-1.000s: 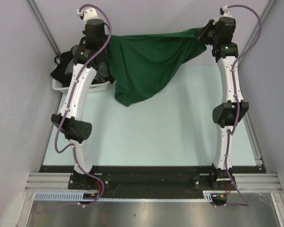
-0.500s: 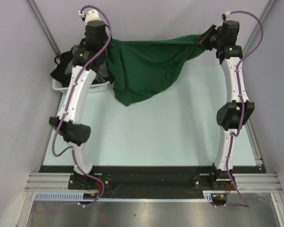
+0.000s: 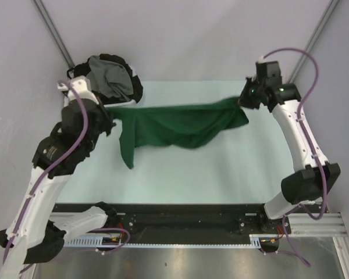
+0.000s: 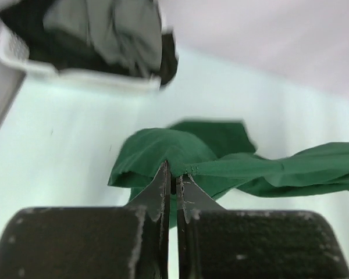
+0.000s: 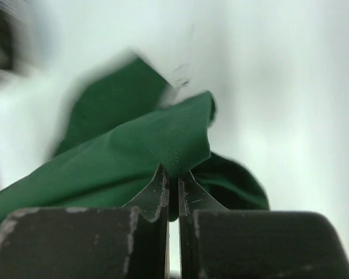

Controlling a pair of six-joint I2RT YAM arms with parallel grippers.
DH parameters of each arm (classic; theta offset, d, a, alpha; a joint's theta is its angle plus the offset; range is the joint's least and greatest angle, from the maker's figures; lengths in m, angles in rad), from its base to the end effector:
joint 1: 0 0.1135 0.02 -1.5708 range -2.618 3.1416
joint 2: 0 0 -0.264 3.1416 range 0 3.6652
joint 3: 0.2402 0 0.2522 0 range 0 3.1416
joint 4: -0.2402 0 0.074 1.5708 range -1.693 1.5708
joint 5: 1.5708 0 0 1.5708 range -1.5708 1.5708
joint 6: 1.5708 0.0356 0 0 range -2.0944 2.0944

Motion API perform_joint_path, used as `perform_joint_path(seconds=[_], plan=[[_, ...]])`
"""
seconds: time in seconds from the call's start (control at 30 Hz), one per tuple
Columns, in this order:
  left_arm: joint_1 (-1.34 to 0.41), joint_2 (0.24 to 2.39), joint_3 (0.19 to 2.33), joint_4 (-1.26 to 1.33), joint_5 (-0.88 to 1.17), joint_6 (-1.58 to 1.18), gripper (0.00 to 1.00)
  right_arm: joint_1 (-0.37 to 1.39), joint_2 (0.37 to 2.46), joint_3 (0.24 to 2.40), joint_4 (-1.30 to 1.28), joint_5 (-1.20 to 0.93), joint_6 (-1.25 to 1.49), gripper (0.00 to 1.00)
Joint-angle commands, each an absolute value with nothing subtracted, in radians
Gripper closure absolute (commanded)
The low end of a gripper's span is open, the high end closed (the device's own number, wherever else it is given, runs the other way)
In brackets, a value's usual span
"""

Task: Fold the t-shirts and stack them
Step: Flatten out the tshirt

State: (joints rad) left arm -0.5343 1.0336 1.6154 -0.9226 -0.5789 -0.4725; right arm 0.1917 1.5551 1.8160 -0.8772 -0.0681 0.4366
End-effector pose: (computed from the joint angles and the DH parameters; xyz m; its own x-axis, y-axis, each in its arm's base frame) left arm 0.1428 -0.0619 0.4904 -0.2482 -0.2958 -0.9224 -0.1465 0.9527 -0.2661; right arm 0.3200 0.0646 0.4353 -0.6176 0.3099 -0.7228 0.0183 0.9245 0.3807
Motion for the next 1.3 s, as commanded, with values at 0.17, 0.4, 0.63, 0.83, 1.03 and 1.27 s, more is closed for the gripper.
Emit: perform_joint_path(seconds=[0.17, 0.4, 0.63, 0.83, 1.03, 1.27], plan=[[-0.526, 1.043, 1.401, -1.203, -0.453, -0.617, 1.0, 0.045, 1.598, 1.493, -1.184, 0.009, 0.407, 1.0], [-0.526, 0.971, 1.264, -1.212, -0.305, -0.652, 1.0, 0.026, 1.586, 1.385, -1.224, -0.047, 0.39, 1.0], [-0.528, 0.868, 1.05, -1.276, -0.115, -0.739, 1.0, 0.043, 1.537, 1.195, -1.233, -0.189, 0.408, 1.0], [-0.528, 0.792, 0.922, -1.216, -0.077, -0.77, 1.0, 0.141, 1.414, 1.088, -1.181, -0.031, 0.41, 1.0], [-0.529, 0.873, 0.908, -1.187, -0.081, -0.7, 0.69, 0.143, 1.485, 1.034, -1.195, -0.051, 0.388, 0.85], [-0.528, 0.911, 0.968, -1.17, -0.158, -0.657, 0.5, 0.141, 1.491, 1.119, -1.206, -0.017, 0.394, 0.55]])
